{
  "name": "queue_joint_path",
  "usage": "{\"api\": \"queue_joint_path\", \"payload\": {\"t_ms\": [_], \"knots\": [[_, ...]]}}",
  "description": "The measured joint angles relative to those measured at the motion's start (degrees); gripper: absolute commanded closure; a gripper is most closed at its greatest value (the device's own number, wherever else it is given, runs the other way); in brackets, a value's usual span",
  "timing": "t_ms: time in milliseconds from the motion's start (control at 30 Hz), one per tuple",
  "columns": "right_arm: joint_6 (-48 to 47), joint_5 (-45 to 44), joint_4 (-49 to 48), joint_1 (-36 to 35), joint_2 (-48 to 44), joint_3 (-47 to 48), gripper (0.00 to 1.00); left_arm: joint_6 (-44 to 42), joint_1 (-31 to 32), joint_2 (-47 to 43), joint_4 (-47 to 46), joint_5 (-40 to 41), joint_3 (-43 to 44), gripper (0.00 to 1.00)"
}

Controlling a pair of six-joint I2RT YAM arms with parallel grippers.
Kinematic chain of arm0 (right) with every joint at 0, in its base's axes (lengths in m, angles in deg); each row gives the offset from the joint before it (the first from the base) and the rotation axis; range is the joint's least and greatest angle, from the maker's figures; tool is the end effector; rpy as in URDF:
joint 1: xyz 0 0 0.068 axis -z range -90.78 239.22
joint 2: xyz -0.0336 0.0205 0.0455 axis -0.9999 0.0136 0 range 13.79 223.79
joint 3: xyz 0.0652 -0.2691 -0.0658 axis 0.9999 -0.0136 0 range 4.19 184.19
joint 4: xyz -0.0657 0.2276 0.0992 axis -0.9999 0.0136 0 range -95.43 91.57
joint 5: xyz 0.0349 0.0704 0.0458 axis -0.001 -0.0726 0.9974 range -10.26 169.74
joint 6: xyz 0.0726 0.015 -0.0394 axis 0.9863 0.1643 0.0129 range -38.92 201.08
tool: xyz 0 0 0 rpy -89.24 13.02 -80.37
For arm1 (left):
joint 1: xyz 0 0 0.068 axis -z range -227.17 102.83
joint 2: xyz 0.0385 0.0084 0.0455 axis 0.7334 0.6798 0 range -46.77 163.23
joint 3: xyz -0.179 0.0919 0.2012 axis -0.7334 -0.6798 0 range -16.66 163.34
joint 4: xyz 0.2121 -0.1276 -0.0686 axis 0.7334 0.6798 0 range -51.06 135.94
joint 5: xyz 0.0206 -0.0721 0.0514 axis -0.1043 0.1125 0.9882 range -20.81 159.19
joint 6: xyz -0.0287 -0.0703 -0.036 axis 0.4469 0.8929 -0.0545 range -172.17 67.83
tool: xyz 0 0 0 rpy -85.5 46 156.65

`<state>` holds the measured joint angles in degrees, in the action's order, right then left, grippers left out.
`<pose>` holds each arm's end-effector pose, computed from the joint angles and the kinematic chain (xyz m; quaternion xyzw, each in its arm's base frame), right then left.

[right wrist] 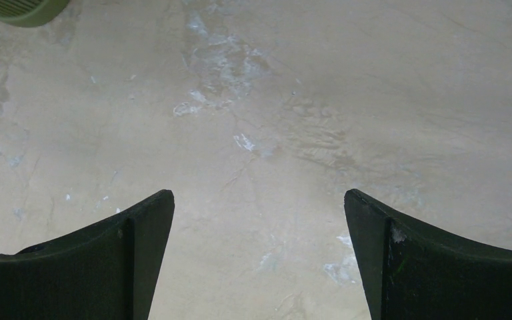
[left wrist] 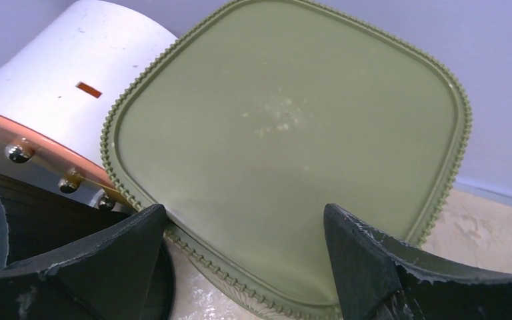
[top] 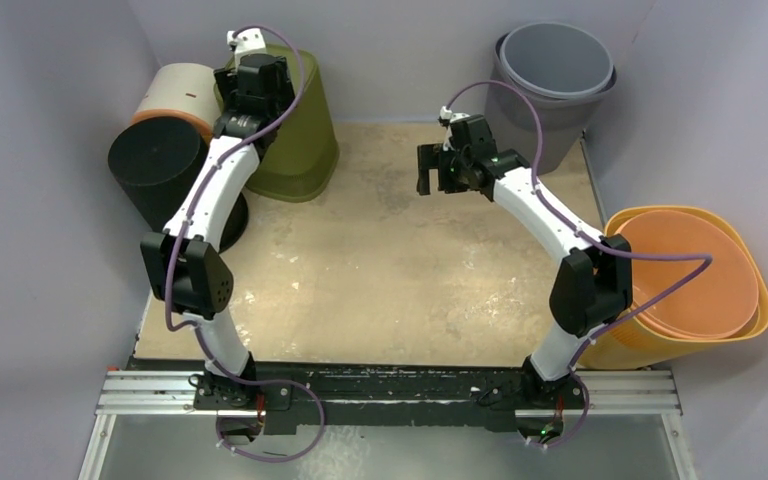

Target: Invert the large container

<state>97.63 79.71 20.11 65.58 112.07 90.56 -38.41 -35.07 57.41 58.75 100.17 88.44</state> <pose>0.3888 0.1700 0.3063 -0.0553 0.8950 0.1519 0.4157 0.4543 -0.0586 0.4006 -0.1666 0.7817 0.0864 0.5947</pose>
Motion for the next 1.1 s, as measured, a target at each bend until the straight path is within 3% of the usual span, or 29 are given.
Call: {"api": "queue_joint_path", "payload": {"t_ms": [367,567,800,1100], "knots": [[-4.9,-6.3,5.6,1.0,0.0,16.2,0.0,3.8,-1.0,-7.1,4.9,-19.7,-1.9,0.16],[-5.8,-6.5,7.8,7.3,0.0,25.9,0.0,9.0,-0.2,-13.0,3.0,-29.5,-3.1,0.16],[-6.1,-8.0,8.9,16.8,3.1,35.8,0.05,12.1,0.8,-18.1,1.9,-34.8,-5.7,0.16],[-8.2,-0.3,8.7,20.0,14.7,47.3,0.15,15.0,3.3,-23.2,1.6,-37.7,-14.4,0.16]]}}
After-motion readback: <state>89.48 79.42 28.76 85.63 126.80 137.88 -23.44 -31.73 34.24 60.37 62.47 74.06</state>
